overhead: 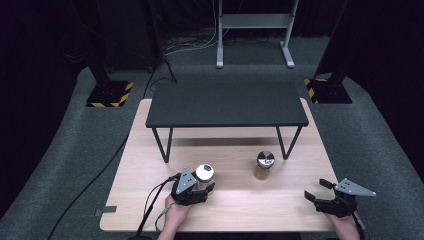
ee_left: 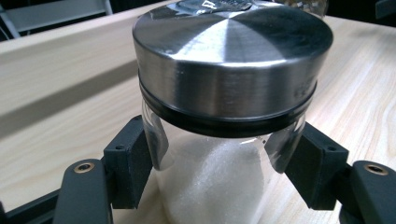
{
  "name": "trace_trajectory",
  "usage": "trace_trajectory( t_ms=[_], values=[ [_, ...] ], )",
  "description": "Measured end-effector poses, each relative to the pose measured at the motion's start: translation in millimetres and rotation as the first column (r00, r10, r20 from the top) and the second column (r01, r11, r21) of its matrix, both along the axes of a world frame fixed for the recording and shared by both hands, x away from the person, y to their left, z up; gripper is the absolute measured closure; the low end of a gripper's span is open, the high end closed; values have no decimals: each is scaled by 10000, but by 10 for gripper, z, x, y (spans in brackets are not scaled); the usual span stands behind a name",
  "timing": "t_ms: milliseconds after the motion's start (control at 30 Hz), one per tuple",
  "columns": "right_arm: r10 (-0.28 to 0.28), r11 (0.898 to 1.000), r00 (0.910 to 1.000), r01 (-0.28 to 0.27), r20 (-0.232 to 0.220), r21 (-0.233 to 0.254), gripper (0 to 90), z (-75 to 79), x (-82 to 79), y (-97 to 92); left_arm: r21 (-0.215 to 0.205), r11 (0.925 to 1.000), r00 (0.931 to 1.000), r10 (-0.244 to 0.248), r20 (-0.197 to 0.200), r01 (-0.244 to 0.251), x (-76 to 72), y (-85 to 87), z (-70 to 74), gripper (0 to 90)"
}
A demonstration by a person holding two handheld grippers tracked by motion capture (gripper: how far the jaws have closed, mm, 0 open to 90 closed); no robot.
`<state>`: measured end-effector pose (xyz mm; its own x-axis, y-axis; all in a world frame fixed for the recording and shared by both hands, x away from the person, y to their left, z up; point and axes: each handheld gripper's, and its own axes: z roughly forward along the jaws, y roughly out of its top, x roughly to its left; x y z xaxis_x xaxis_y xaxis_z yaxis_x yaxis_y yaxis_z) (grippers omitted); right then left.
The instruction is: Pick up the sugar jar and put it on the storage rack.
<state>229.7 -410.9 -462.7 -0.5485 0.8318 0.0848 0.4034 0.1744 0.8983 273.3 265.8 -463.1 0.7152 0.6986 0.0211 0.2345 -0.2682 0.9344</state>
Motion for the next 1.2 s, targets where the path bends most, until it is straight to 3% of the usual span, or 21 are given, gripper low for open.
trace_trajectory(
  t_ms=[300,467,667,1200],
  values=[
    [-9,10000,10000,9,-39,-1,136,3,5,3,-381,9986,9992,362,196,-354,-80,248,258,307],
    [-49,10000,10000,49,-37,44,136,0,0,-1,-25,9989,9972,470,579,-469,-116,287,505,306],
    [-26,10000,10000,26,-48,32,136,2,4,-2,-229,9976,9951,673,726,-657,-119,364,732,306],
    [-17,10000,10000,17,-55,27,136,3,7,-2,-203,9958,9927,910,790,-896,96,369,1436,307]
  ],
)
